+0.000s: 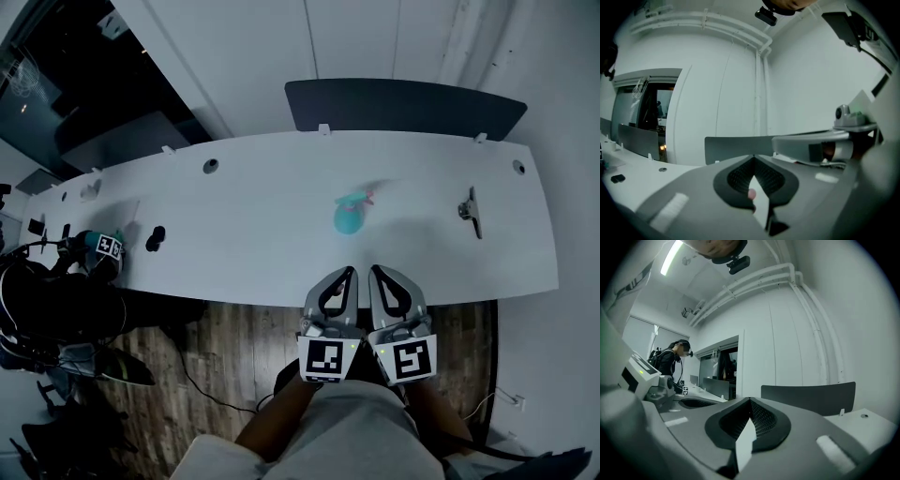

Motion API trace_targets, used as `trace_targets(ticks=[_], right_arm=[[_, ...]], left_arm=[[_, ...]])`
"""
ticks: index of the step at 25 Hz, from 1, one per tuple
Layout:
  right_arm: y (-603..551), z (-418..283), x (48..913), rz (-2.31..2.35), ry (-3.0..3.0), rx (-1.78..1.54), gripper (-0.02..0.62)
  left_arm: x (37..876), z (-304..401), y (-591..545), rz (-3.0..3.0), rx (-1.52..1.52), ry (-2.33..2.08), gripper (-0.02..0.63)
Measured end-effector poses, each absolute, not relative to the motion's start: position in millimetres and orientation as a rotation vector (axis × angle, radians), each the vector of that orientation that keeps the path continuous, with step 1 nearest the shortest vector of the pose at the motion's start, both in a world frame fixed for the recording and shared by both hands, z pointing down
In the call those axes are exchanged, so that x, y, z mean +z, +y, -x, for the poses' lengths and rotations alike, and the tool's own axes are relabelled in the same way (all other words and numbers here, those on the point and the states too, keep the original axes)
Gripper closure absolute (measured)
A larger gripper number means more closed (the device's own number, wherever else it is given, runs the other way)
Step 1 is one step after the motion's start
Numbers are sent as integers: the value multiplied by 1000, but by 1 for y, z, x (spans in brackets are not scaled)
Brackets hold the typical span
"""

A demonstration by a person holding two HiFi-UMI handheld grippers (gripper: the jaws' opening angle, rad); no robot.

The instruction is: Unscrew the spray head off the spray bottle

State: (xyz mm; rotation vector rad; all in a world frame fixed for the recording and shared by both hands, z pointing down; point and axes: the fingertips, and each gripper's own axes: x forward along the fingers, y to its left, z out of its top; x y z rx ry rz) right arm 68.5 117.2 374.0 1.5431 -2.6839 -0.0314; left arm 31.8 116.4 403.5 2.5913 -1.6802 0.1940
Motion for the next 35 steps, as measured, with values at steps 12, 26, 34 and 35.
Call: trace_targets(ticks=[12, 26, 34, 35], right_arm=[[91, -77, 381, -1520, -2721, 17, 596], [35, -62, 393, -1495, -2637, -2, 597], [0, -32, 413, -1359, -2556, -75, 595], [-2, -28, 418, -1317, -2533, -82, 597]], left_arm=[[414, -31, 92, -2545, 265, -1717, 604], [438, -12, 35, -2551, 318, -1659, 604], [474, 1, 4, -2587, 407, -1497, 604], [480, 2, 2, -2595, 424, -1469, 604]])
